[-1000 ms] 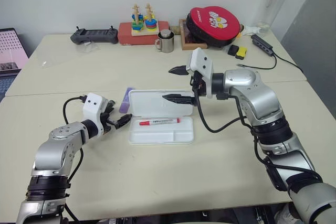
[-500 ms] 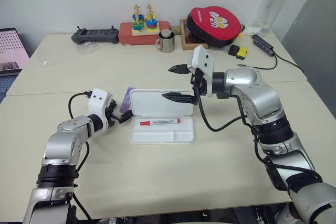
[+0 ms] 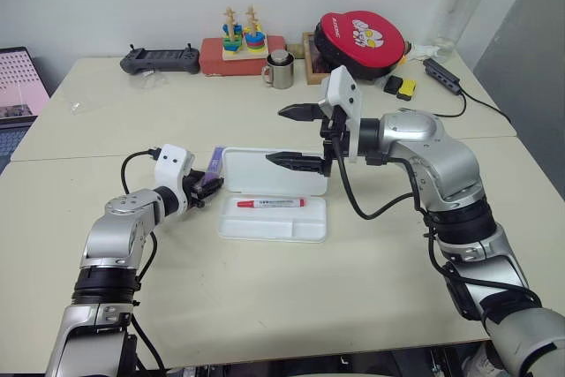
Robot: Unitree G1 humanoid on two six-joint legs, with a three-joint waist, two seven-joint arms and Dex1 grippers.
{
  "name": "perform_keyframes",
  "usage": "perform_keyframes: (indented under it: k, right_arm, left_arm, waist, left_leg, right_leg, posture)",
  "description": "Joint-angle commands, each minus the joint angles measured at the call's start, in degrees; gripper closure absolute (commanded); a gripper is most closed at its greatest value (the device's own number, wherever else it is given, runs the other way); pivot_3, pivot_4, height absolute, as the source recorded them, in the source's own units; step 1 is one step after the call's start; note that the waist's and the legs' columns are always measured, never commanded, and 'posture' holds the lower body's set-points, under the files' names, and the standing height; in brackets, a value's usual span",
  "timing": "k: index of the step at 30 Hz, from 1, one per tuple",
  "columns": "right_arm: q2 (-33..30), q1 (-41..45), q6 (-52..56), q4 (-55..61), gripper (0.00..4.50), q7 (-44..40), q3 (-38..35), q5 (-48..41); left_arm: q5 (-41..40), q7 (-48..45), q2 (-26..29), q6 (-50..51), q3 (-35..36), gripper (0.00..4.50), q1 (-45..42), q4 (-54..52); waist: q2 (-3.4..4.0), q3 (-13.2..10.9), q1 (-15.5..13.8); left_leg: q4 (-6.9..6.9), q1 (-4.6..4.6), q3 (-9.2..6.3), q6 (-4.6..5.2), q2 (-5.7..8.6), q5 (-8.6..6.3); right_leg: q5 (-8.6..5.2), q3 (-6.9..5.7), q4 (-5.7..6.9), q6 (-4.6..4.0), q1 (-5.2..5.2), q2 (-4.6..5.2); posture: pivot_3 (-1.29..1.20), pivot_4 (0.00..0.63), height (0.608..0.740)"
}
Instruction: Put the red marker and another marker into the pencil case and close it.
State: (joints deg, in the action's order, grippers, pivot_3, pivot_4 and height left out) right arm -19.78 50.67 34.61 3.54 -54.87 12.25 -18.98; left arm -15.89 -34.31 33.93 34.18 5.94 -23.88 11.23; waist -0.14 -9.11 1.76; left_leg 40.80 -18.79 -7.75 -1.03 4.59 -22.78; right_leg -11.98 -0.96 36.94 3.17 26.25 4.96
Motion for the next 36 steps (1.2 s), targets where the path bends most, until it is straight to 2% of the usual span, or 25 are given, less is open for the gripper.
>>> perform_keyframes:
  k: [1, 3, 11, 16, 19, 23, 25, 27, 30, 36]
  right_arm:
    - [-0.34, 1.89, -0.55, 1.82, 0.00, 0.43, -1.60, -0.86]
    - [-0.42, 1.93, -0.61, 1.70, 0.00, 0.44, -1.65, -1.01]
    - [-0.70, 2.05, -0.14, 1.73, 0.00, -0.55, -2.80, -2.88]
    - [-1.29, 2.32, 1.11, 2.95, 0.00, -1.58, -4.77, -6.06]
    - [-2.64, 2.13, 3.20, 4.16, 0.00, -2.73, -6.51, -9.15]
    - [-4.49, 0.92, 4.06, 6.00, 0.00, -3.13, -8.11, -11.50]
    - [-6.47, -0.75, 5.58, 7.89, 0.00, -3.85, -8.03, -12.50]
    - [-8.70, -2.85, 6.80, 10.05, 0.00, -4.77, -7.32, -13.12]
    - [-10.37, -5.04, 8.18, 12.47, 0.00, -4.31, -6.89, -13.68]
    - [-10.97, -7.55, 10.08, 16.18, 0.00, -2.53, -5.92, -13.67]
  left_arm:
    - [0.37, 0.48, -0.10, 0.44, 0.52, 3.04, 0.57, -0.07]
    - [0.62, 1.07, -0.03, 0.34, 1.06, 3.30, 0.75, 0.62]
    - [0.94, 4.90, -0.08, -2.43, 4.59, 3.30, -1.03, 2.13]
    - [-5.70, 5.37, 0.74, -7.15, 14.21, 3.30, -4.71, -2.34]
    - [-12.93, -3.44, 3.02, -5.48, 16.50, 3.30, -4.41, -8.71]
    - [-19.50, -19.25, 9.21, -3.02, 13.09, 3.30, -0.82, -17.02]
    - [-19.01, -24.78, 12.47, -3.15, 9.58, 3.30, 0.39, -18.87]
    - [-17.79, -30.57, 15.69, -3.98, 5.33, 3.30, 1.63, -20.28]
    - [-10.41, -38.51, 19.89, -11.33, -3.34, 3.30, 3.35, -20.15]
    - [-3.96, -47.34, 19.90, -22.46, -11.12, 3.30, -0.61, -12.58]
  waist:
    - [0.00, 0.00, 0.00]
    - [0.00, 0.00, 0.01]
    - [0.00, 0.00, 0.13]
    - [-0.08, -0.04, 0.06]
    - [-0.09, -0.03, 0.04]
    - [-0.08, -0.03, 0.19]
    - [-0.08, -0.03, 0.13]
    - [-0.06, -0.04, 0.08]
    - [-0.04, -0.06, 0.02]
    - [0.00, -0.08, 0.00]
  left_leg:
    - [0.00, 0.00, 0.00, 0.00, 0.00, 0.00]
    - [0.00, 0.00, 0.00, 0.00, 0.00, 0.00]
    - [0.00, 0.01, 0.02, 0.00, -0.02, 0.00]
    - [0.04, -0.10, -0.01, 0.00, -0.04, 0.00]
    - [0.04, -0.11, -0.01, 0.00, -0.03, 0.00]
    - [-0.01, -0.10, -0.01, 0.00, -0.01, 0.00]
    - [-0.05, -0.08, 0.01, 0.00, -0.02, 0.00]
    - [-0.05, -0.08, -0.04, 0.00, -0.03, 0.00]
    - [-0.05, -0.05, 0.00, 0.00, -0.04, 0.00]
    - [-0.05, -0.08, 0.05, 0.00, -0.08, 0.00]
  right_leg:
    - [0.00, 0.00, 0.00, 0.00, 0.00, 0.00]
    - [0.00, 0.00, 0.00, 0.00, 0.00, 0.00]
    - [0.00, 0.00, 0.01, 0.00, 0.00, -0.01]
    - [0.00, -0.01, 0.01, 0.00, 0.11, -0.01]
    - [0.00, 0.00, -0.01, 0.00, 0.10, 0.01]
    - [0.00, 0.03, -0.06, 0.00, 0.07, 0.06]
    - [0.00, 0.03, -0.07, 0.00, 0.07, 0.06]
    - [0.00, 0.03, -0.07, 0.00, 0.02, 0.06]
    - [0.00, 0.07, -0.08, 0.00, -0.03, 0.02]
    - [0.00, 0.04, -0.06, -0.01, 0.05, -0.01]
  posture:
    - [0.00, 0.150, 0.740]
    - [0.00, 0.150, 0.740]
    - [0.00, 0.150, 0.740]
    - [0.00, 0.150, 0.740]
    - [0.00, 0.150, 0.740]
    - [0.00, 0.150, 0.740]
    - [0.00, 0.150, 0.740]
    - [0.00, 0.150, 0.740]
    - [0.00, 0.150, 0.740]
    - [0.00, 0.150, 0.740]
